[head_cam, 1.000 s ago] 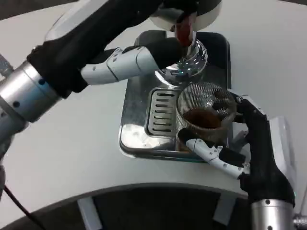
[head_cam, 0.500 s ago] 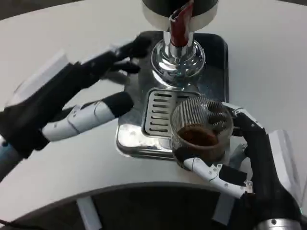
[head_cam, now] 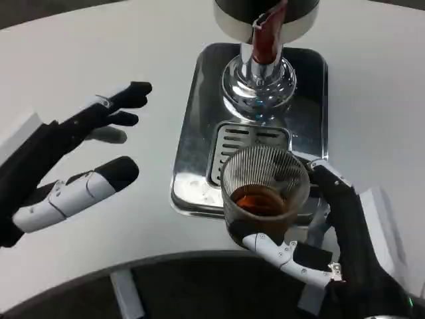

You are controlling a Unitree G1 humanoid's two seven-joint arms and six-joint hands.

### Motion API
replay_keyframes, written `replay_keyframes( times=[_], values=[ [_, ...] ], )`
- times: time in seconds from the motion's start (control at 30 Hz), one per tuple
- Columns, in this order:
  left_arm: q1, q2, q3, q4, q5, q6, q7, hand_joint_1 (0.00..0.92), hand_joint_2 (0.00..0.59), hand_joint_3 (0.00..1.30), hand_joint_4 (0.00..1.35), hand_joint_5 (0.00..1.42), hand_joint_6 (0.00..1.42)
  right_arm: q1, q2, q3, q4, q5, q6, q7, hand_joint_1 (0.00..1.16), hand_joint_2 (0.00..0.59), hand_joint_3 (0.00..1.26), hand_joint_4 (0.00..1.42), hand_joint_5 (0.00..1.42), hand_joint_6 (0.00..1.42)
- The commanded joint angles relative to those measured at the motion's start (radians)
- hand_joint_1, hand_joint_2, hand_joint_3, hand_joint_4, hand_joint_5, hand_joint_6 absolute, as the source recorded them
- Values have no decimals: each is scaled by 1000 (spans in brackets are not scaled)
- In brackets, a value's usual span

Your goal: Grasp the cup under the faucet to collect the drink, then remove the cup.

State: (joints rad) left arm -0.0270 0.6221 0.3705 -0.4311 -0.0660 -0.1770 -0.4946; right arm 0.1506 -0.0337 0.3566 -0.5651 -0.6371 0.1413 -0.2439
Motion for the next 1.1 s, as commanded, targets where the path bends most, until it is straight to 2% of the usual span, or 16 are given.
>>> replay_keyframes(
  times=[0.03,0.33,0.67,1.1],
  values=[
    [61,-3,15,-29,33,-27,17,0,98,147,108,168,271,10,12,6,-54,0,-50,3,824,244,707,794,973,1185],
    [136,3,4,-98,160,-14,37,0,98,107,3,60,177,33,2,11,-100,1,-55,40,824,244,710,794,988,1187],
    [210,2,-20,-184,295,29,23,0,97,52,0,0,104,76,-22,12,-152,-7,-65,83,824,244,724,811,991,1203],
    [298,0,-18,-256,325,51,15,0,96,2,0,0,64,107,-27,25,-194,1,-71,127,824,244,729,823,1001,1204]
  ],
)
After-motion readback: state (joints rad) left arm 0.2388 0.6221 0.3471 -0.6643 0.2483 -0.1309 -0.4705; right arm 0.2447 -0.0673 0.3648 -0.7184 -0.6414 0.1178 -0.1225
